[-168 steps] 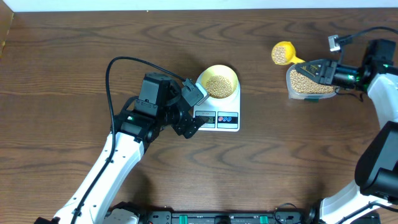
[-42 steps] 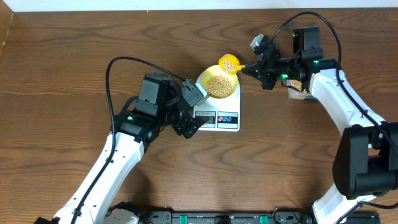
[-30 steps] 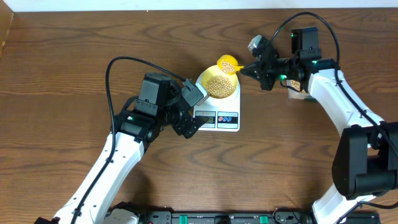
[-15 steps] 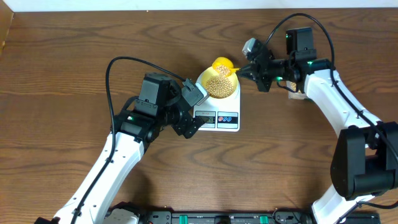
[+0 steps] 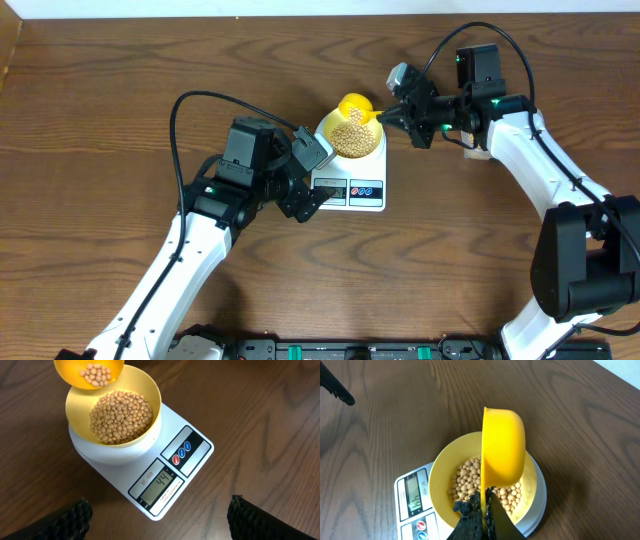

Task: Scoop item into bowl and weigh 50g on scale
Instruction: 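Tilt the scoop to pour soybeans into the yellow bowl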

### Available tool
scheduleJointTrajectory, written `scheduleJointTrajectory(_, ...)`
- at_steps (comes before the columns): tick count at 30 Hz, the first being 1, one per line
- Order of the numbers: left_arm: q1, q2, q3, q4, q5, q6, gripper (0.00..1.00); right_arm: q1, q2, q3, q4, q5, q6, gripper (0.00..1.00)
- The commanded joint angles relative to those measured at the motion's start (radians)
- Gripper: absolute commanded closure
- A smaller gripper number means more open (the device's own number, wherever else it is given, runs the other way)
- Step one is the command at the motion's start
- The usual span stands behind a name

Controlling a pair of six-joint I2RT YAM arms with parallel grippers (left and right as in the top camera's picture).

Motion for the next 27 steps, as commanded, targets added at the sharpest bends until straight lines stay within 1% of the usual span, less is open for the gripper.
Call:
scheduleJointTrajectory(1,0.005,-0.004,-0.002,-0.003,-0.006,0.002,0.12,0.006,0.01,0.01,0.002,-0.018,-0.016,0.99)
scheduleJointTrajectory(27,0.005,-0.004,-0.002,-0.003,-0.006,0.002,0.12,0.005,0.01,0.01,0.002,-0.018,-0.001,0.99)
